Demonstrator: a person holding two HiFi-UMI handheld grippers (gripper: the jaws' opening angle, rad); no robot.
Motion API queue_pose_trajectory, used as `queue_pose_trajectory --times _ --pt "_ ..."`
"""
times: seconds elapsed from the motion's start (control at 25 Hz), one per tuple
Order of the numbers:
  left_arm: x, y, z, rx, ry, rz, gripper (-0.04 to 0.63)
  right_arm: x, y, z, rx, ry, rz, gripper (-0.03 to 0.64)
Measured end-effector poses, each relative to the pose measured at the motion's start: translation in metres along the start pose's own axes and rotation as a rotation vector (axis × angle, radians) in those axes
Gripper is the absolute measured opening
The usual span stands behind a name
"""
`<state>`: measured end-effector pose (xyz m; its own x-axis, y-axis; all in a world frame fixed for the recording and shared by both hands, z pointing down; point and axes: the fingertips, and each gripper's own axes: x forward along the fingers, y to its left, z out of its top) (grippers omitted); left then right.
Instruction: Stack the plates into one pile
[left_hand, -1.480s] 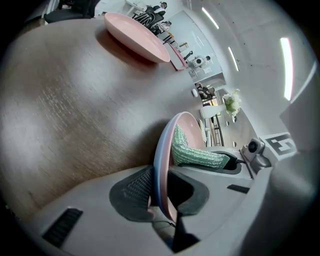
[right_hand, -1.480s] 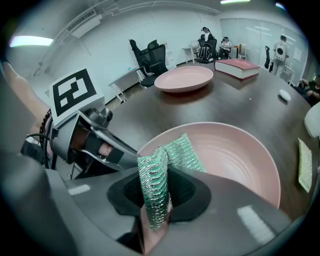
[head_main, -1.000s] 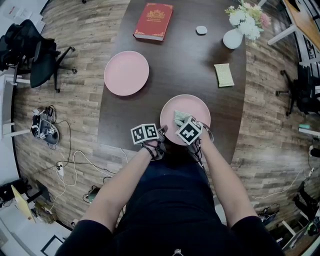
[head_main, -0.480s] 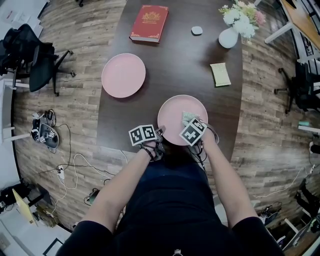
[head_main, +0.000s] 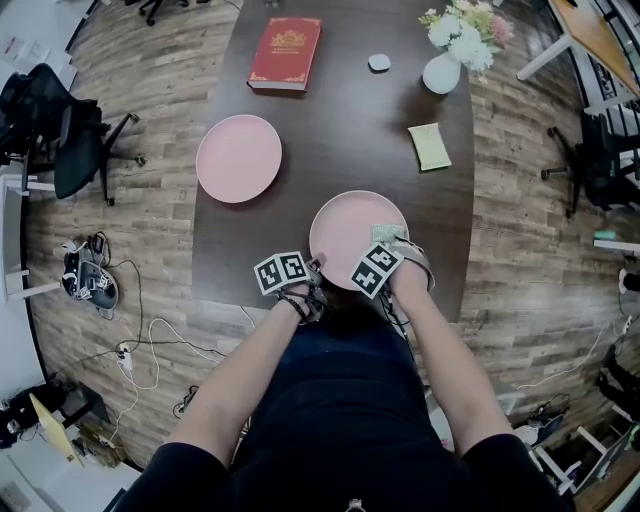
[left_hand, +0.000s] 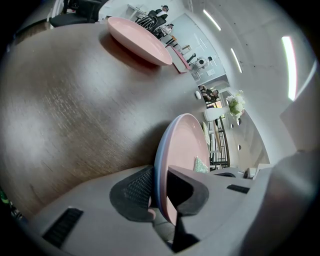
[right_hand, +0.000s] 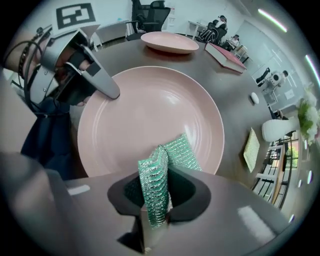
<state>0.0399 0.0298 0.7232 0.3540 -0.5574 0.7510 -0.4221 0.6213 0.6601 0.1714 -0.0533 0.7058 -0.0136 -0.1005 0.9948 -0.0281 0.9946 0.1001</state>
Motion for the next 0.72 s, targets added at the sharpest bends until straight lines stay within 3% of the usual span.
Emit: queue_pose_trajectory --times 0.16,0.44,0.72 --pt "0.002 -0.002 0.001 -0.001 0.008 0.006 0.048 -0.001 -0.002 -0.003 -0.023 0.020 -0.056 0.084" --pt "0.005 -0.007 0.004 0.037 0.027 0.021 0.048 -0.009 -0.007 -0.001 0.026 -0.017 -0.073 0.084" --pt "0.001 -0.020 0.007 0.160 0.075 -0.007 0.120 -0.034 -0.013 0.007 0.152 -0.126 -0.060 0.084"
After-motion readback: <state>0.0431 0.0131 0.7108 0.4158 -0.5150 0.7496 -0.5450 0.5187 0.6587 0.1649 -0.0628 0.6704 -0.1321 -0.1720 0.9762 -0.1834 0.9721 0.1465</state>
